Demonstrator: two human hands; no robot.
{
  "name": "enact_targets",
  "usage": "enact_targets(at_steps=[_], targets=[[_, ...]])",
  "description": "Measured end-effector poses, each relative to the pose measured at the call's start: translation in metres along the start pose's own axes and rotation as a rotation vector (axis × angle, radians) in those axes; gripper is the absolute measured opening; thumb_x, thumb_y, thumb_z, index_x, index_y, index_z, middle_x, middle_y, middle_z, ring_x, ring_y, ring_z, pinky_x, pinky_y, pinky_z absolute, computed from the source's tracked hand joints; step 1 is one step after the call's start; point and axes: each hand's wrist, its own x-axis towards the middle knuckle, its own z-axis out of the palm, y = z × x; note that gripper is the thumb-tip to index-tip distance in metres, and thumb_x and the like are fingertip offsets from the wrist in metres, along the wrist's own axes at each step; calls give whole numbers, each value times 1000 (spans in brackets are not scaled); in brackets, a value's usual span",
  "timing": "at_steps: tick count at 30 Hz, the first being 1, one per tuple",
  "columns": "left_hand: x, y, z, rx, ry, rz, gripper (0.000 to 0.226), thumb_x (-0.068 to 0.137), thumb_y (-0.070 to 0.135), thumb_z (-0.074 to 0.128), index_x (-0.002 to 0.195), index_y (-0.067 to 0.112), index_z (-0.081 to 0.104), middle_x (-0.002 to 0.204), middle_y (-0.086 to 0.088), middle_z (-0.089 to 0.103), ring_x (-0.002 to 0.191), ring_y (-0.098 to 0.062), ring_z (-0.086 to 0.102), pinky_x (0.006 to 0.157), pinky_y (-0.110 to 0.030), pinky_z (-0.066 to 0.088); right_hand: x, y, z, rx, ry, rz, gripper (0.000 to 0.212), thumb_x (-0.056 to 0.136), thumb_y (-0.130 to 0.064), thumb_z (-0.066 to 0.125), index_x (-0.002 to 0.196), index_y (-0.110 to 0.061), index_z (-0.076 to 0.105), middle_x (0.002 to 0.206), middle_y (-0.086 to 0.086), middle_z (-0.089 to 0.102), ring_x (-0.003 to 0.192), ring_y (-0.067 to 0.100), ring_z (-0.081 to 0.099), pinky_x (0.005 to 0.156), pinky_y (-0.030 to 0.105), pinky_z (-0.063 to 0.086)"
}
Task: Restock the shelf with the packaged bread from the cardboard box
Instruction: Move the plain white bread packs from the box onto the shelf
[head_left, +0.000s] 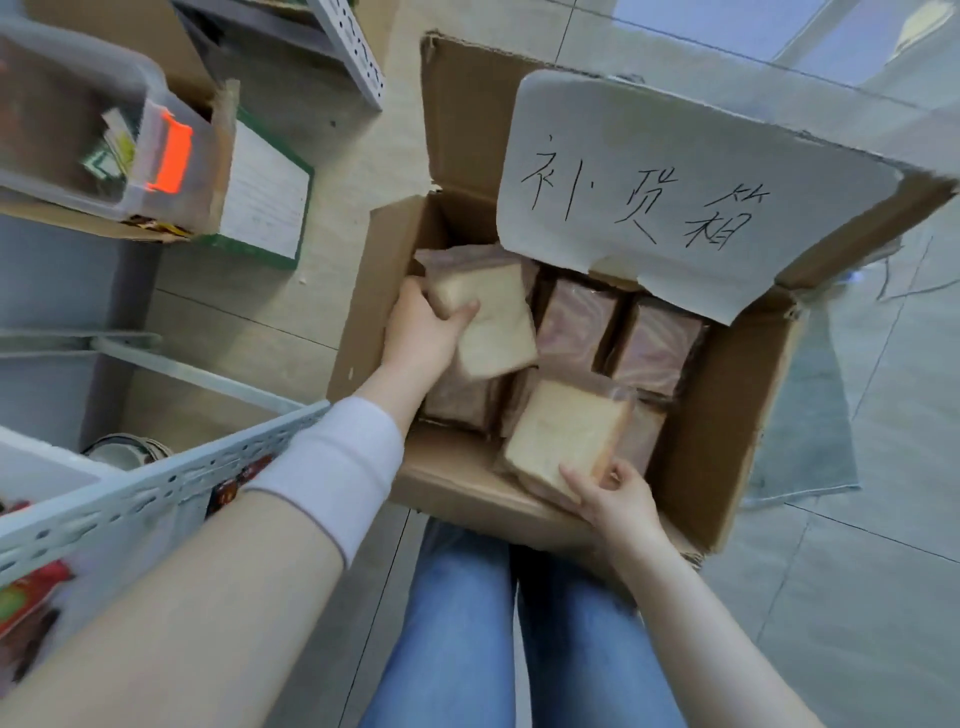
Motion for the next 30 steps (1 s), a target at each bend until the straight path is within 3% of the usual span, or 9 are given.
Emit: enact_targets(at_steps=[3,5,7,12,15,19,23,26,30], targets=[[-45,-12,-26,-49,56,-73,40,85,40,61,111,13,46,104,1,53,96,-19,53,79,-32,43,-30,2,-28,-3,-19,-75,22,79,-20,71,94,-16,57,90,-4,63,82,10,61,65,19,49],[-82,-22,-46,-126,107,-103,40,85,39,61,114,13,49,107,1,57,100,-20,56,85,-36,48,-53,5,-43,7,-17,-137,12,79,-19,71,84,-21,60,85,-4,65,79,12,62,68,21,50],[-126,-31,-69,-288,168,-114,36,86,35,61,111,11,52,112,-4,61,103,-24,60,89,-42,51,-82,5,-55,25,-32,-198,13,79,-17,71,88,-19,63,82,-3,67,76,13,63,67,23,49],[-260,-40,-131,-620,279,-14,12,86,30,62,95,23,59,98,2,68,94,-17,66,66,-28,55,-177,5,-70,-64,-144,-389,13,77,-20,73,86,-24,65,69,-11,73,63,5,68,54,17,52],[-339,-37,-190,-700,369,138,4,86,29,63,88,28,60,90,10,70,89,-7,66,67,-21,54,-247,-5,-59,-181,-244,-528,18,73,-27,75,89,-28,66,71,-15,73,63,0,68,52,13,51],[-438,-45,-291,-767,619,324,14,89,19,59,76,25,59,72,18,67,76,3,63,75,-18,50,-350,-18,-12,-340,-365,-690,33,72,-33,75,100,-21,63,88,-6,71,79,10,68,71,27,55],[-528,-87,-388,-799,875,421,9,89,23,58,80,22,59,81,9,66,82,-8,61,83,-32,48,-447,-13,59,-419,-581,-877,21,76,-25,73,94,-16,65,82,1,72,62,4,68,51,14,52],[-580,-137,-448,-770,1017,424,9,86,30,59,82,22,57,89,-1,61,90,-16,58,88,-36,46,-507,5,125,-429,-715,-967,8,78,-18,70,84,-17,65,70,-3,72,60,4,68,57,14,54],[-627,-233,-519,-783,1167,335,9,91,25,56,82,24,58,83,7,63,76,-2,63,72,-19,51,-576,49,234,-550,-818,-1127,10,78,-19,72,82,-14,65,80,6,70,75,16,66,72,30,54]])
